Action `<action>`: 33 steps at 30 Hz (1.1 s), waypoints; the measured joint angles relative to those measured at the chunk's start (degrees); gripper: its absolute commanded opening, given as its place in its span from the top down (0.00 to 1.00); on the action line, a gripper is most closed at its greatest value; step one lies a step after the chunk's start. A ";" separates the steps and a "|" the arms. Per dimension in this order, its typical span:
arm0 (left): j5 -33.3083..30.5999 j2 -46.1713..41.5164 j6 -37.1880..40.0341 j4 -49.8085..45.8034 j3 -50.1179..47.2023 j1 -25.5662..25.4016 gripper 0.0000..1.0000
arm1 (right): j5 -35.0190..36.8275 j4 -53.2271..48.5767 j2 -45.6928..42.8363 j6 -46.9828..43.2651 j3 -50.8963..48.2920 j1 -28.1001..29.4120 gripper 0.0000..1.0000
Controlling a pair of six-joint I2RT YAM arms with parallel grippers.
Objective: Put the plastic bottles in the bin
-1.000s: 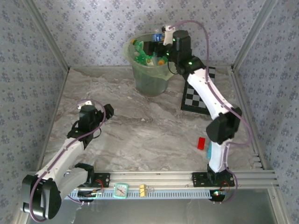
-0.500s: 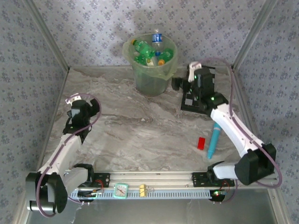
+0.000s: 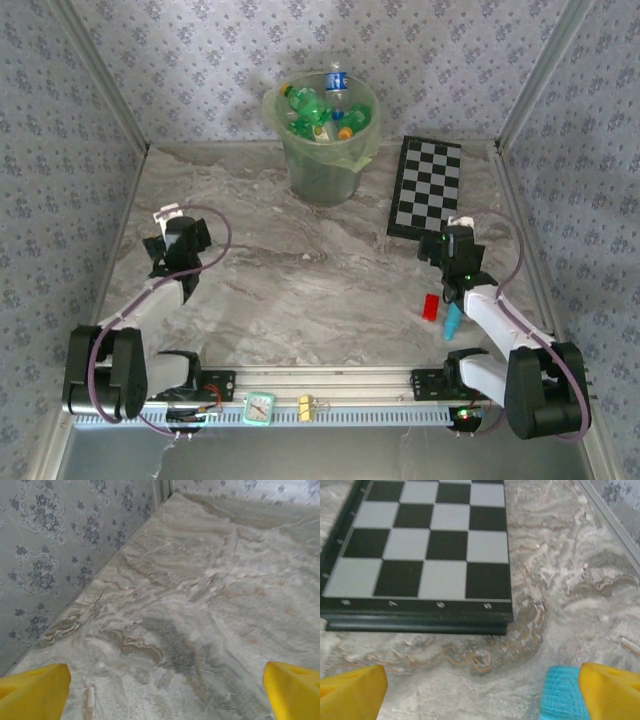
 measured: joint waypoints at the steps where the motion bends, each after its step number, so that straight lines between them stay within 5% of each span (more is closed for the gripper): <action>1: -0.48 1.03 0.76 0.92 -0.59 0.00 0.02 | -0.04 1.53 0.02 -0.22 -0.96 -0.63 0.00; 12: 1.42 8.57 9.25 16.55 -5.99 -0.04 0.05 | -3.82 24.92 11.02 -3.17 -5.46 -6.47 0.00; 20: 9.68 9.46 12.74 23.21 -6.45 -0.04 0.05 | -6.97 36.44 19.87 -6.75 -5.11 -8.50 0.00; 33: 14.91 18.95 12.55 39.23 -11.52 1.57 0.02 | -9.77 42.40 24.55 -9.51 -4.79 -8.11 0.00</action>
